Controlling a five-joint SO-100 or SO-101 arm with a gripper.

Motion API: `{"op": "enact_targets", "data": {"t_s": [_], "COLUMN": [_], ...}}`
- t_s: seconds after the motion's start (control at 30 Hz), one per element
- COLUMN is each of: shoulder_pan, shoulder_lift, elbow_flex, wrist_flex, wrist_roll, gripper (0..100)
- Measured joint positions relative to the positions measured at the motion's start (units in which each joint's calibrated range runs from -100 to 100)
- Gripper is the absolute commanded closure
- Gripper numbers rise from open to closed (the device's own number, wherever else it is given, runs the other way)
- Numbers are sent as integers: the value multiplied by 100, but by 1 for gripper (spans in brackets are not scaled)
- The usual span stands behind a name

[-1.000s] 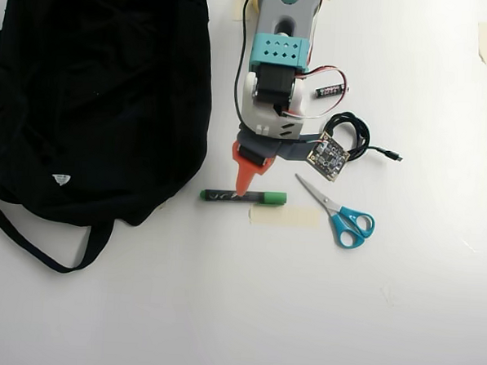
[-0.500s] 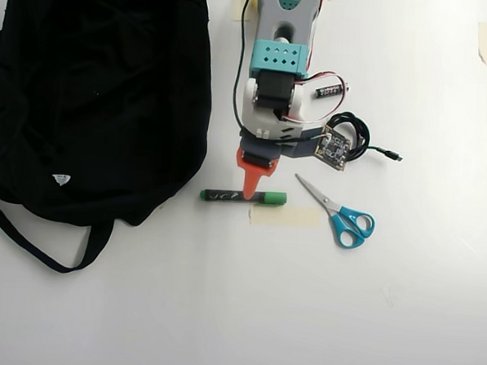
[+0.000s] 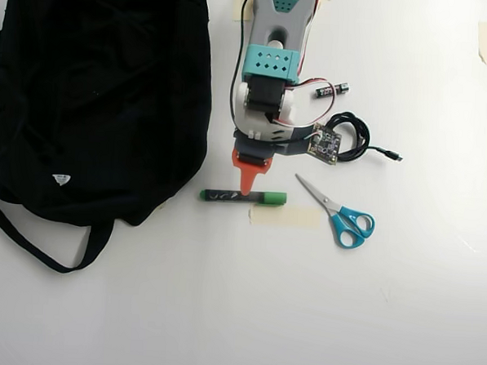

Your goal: Put the green marker into the black bag

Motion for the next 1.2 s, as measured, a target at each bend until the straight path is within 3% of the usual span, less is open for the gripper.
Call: {"op": "enact_targets", "data": {"t_s": [1.2], "shoulder_pan": [81], "shoulder_lift": [249], "elbow_flex": [-157], "wrist_flex": [-34], "wrist_roll": [137], "gripper": [70]}}
